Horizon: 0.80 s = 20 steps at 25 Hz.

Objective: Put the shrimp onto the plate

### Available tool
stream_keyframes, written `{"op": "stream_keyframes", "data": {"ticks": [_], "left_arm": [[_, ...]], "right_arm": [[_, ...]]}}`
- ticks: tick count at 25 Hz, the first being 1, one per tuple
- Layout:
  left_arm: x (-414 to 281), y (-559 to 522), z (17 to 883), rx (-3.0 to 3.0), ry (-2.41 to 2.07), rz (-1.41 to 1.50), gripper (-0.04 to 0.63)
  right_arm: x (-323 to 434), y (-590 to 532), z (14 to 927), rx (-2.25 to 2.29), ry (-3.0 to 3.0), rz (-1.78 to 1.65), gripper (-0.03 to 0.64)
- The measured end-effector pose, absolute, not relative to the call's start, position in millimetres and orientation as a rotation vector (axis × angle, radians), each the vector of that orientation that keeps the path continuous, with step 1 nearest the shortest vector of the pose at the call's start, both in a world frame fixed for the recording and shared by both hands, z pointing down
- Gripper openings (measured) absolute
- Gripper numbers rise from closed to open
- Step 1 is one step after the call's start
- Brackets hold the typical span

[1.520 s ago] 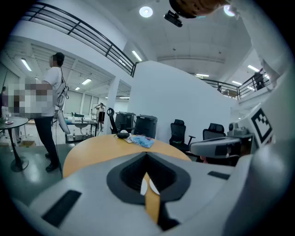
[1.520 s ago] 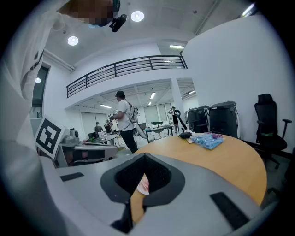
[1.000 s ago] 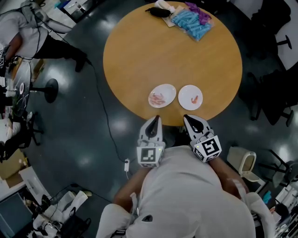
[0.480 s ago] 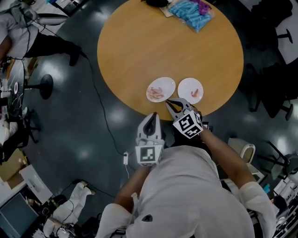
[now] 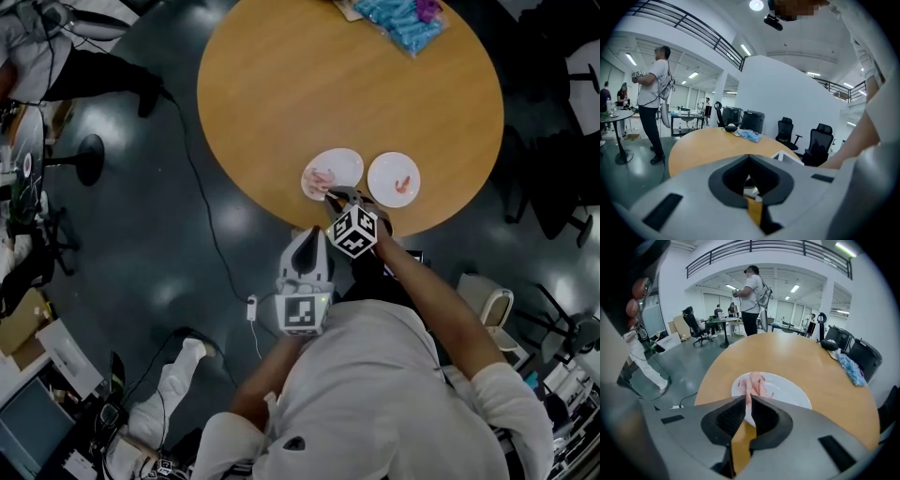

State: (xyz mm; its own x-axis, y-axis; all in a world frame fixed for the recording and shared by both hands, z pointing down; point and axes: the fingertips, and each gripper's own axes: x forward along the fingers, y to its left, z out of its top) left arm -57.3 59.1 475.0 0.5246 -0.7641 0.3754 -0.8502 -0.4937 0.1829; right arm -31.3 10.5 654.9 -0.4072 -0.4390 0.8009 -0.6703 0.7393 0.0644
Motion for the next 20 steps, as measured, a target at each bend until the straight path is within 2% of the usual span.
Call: {"op": "stream_keyframes", "data": {"ticks": [12, 20], "left_arm": [[-68, 61, 485, 2.407, -1.332, 0.369, 0.008], [-67, 57, 485, 2.441, -1.336, 0.363, 0.008]], "right_arm": [[-34, 2, 674, 0.808, -2.013, 0.306, 0.026], [-21, 11, 640, 0.843, -2.077, 0.291, 0.026]]}}
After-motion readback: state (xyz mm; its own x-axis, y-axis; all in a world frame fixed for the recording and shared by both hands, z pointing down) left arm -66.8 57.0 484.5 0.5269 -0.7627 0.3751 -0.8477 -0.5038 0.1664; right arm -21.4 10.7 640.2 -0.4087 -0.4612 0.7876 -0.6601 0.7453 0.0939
